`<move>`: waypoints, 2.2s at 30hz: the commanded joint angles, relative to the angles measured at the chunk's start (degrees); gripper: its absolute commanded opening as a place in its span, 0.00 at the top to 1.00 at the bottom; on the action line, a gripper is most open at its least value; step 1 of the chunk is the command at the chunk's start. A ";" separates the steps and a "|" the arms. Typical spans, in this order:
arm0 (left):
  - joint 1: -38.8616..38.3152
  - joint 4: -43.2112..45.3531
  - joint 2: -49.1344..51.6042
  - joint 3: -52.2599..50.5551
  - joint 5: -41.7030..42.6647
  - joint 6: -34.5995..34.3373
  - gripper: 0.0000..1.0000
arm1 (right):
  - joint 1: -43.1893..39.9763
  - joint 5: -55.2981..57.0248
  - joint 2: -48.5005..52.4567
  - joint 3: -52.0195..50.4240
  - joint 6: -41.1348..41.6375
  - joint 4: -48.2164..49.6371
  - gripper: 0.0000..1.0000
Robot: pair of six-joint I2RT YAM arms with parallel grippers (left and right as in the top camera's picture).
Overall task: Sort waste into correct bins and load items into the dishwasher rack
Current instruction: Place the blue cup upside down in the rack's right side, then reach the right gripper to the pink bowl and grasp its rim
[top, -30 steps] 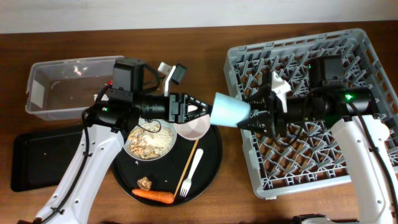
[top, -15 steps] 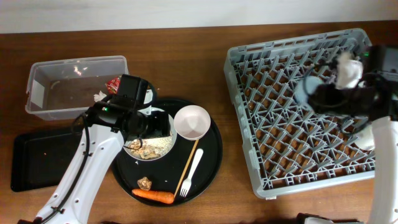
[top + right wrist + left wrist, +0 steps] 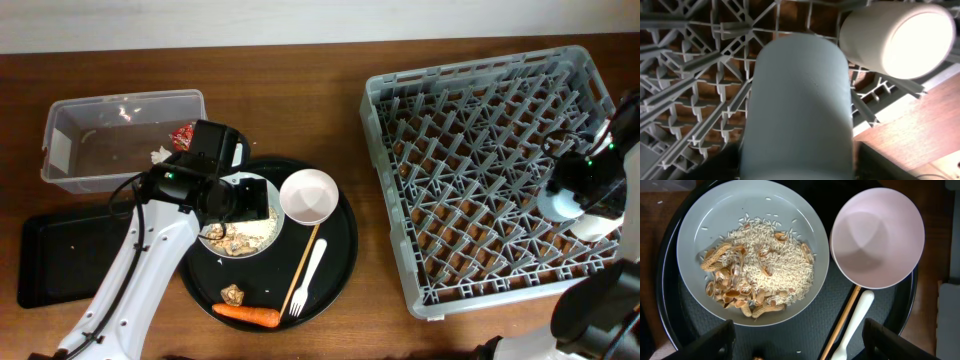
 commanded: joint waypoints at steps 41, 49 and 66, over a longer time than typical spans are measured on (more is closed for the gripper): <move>10.34 -6.51 0.09 0.33 -2.69 -1.29 0.01 | 49.31 -15.78 -5.66 0.83 -4.26 12.48 0.07; 16.26 -7.96 0.09 0.33 -2.51 -1.27 0.01 | 57.42 -9.05 9.53 0.81 4.76 20.39 0.37; 16.24 -7.80 0.07 0.33 -2.51 -1.27 0.01 | 57.77 -9.07 19.10 0.70 13.77 25.62 0.69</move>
